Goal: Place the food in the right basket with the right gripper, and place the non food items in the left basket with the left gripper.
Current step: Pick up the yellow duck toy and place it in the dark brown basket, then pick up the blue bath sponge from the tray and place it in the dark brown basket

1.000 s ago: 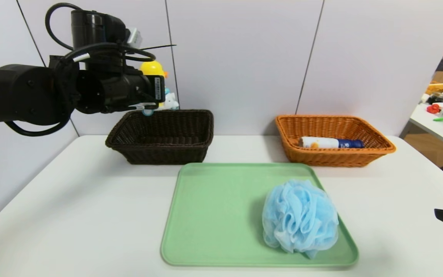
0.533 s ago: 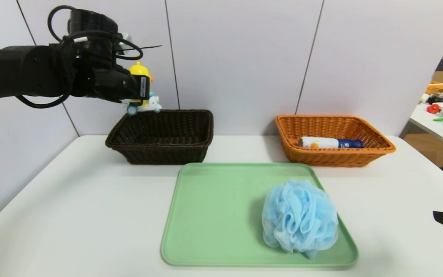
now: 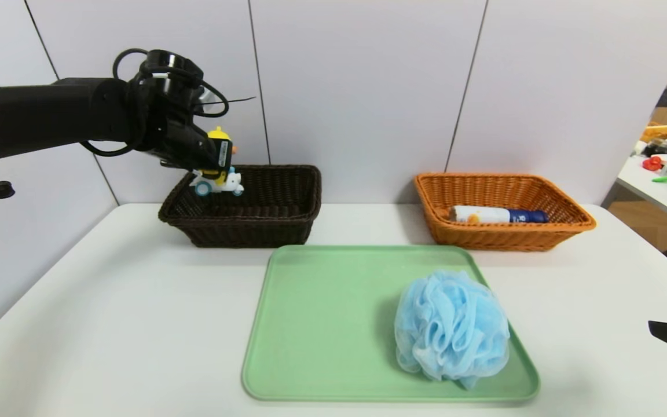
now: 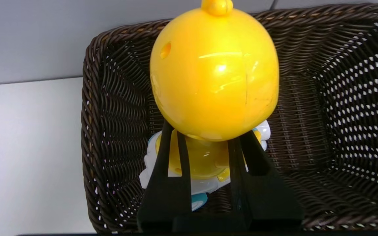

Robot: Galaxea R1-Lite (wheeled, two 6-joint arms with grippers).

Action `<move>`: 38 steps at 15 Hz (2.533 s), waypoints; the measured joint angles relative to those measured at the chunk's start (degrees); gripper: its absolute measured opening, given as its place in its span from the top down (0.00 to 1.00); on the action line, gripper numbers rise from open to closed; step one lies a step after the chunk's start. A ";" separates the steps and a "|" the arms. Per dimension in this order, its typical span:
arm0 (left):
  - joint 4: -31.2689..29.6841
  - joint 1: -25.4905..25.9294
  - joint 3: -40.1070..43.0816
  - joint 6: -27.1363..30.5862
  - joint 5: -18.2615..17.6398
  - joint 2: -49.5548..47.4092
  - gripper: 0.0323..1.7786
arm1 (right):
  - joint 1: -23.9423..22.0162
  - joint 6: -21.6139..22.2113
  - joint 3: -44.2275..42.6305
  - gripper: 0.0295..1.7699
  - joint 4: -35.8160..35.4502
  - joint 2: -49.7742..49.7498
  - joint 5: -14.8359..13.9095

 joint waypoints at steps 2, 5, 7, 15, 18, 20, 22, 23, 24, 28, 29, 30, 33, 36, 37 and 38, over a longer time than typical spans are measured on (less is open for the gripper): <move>-0.21 0.06 -0.37 -0.20 0.00 1.07 0.82 | 0.02 0.00 0.00 0.04 0.02 0.12 0.00; -2.30 0.37 -0.48 -0.50 0.02 1.78 0.82 | 0.06 0.00 0.22 0.04 0.00 0.22 0.00; -2.45 0.37 -0.45 -0.59 -0.01 1.93 0.82 | 0.11 0.00 0.52 0.04 0.02 0.22 0.00; -2.32 0.34 -0.26 -1.35 0.22 1.58 0.63 | 0.16 0.00 0.72 0.04 0.00 0.20 0.02; -2.19 0.41 -0.21 -2.04 0.21 1.27 0.44 | 0.50 0.00 0.83 0.04 -0.01 0.12 0.00; -2.23 0.63 -0.21 -2.01 0.18 1.07 0.35 | 0.57 0.00 1.10 0.04 0.02 0.06 0.02; -2.11 0.78 -0.21 -2.04 0.18 0.63 0.28 | 0.77 0.02 1.16 0.04 -0.01 0.00 -0.05; -1.93 0.67 -0.12 -2.07 0.07 0.05 0.25 | 0.83 0.00 1.16 0.04 0.00 -0.02 -0.07; -1.82 0.12 0.13 -2.07 -0.11 -0.98 0.23 | 0.88 0.02 1.16 0.04 0.00 -0.05 -0.07; 0.72 -11.33 4.16 -2.26 -2.07 -7.70 0.15 | 0.94 0.07 1.55 0.04 0.00 -0.13 -0.09; 2.49 -15.29 4.95 -2.82 -2.16 -9.11 0.14 | 0.96 0.11 1.62 0.04 -0.01 -0.13 -0.09; 4.22 -19.35 5.34 -4.00 -2.18 -10.31 0.13 | 0.96 0.16 1.82 0.04 -0.01 -0.18 -0.09; 6.10 -28.64 5.32 -7.00 -2.51 -12.17 0.10 | 0.91 0.33 2.27 0.04 -0.06 -0.60 -0.20; 6.40 -34.17 6.11 -7.33 -3.12 -12.35 0.08 | 0.17 0.73 2.04 0.04 -0.15 -1.23 -0.66; 6.42 -35.47 6.64 -7.17 -3.86 -12.24 0.08 | -0.26 1.01 1.96 0.04 -0.04 -1.49 -0.71; 6.42 -36.68 7.07 -7.08 -5.24 -12.13 0.07 | -0.94 1.08 1.90 0.04 0.00 -1.68 -0.77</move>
